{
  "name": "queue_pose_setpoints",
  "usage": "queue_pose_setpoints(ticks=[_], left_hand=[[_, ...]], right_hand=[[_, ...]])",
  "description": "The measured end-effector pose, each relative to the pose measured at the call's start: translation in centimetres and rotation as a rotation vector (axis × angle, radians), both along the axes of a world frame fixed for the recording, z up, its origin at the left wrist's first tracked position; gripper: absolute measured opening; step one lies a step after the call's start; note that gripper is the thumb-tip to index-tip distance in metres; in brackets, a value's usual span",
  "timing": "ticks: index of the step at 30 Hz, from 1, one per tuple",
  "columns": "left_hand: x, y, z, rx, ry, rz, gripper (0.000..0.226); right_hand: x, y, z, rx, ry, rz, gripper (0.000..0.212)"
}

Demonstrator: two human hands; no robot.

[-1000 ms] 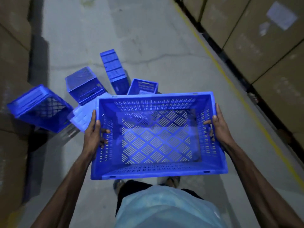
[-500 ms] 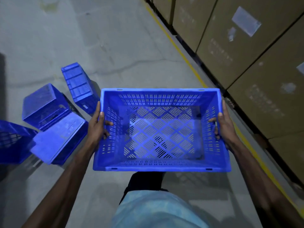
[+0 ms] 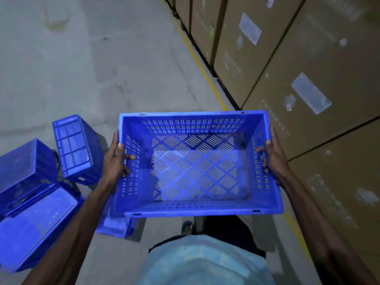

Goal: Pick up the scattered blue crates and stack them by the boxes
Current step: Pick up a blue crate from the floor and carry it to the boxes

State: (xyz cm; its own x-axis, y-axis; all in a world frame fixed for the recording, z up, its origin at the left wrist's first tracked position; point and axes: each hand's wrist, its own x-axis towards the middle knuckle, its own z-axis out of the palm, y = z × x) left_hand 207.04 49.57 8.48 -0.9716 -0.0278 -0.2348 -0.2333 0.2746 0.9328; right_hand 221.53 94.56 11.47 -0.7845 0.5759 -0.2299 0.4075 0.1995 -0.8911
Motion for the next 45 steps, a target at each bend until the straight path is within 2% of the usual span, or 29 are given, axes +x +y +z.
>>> queue_pose_setpoints(ticks=[7, 12, 22, 32, 45], left_hand=[[-17.8, 6.0, -0.4, -0.008, 0.019, 0.089, 0.046], [-30.6, 9.8, -0.1, -0.057, 0.034, 0.186, 0.046], [-52.2, 11.1, 2.8, -0.091, 0.062, 0.422, 0.045], [-75.4, 6.4, 0.3, -0.062, 0.031, 0.624, 0.044], [-103.1, -5.1, 3.1, -0.032, 0.026, 0.822, 0.042]], right_hand=[[-21.4, 6.9, -1.8, -0.019, 0.048, 0.079, 0.049], [-38.5, 11.4, -2.3, -0.001, 0.009, 0.186, 0.048], [-71.3, 13.1, 0.6, -0.062, 0.028, 0.421, 0.047], [-103.3, 6.8, -1.6, -0.026, 0.014, 0.608, 0.05], [-140.1, -8.6, 0.8, 0.012, 0.031, 0.811, 0.049]])
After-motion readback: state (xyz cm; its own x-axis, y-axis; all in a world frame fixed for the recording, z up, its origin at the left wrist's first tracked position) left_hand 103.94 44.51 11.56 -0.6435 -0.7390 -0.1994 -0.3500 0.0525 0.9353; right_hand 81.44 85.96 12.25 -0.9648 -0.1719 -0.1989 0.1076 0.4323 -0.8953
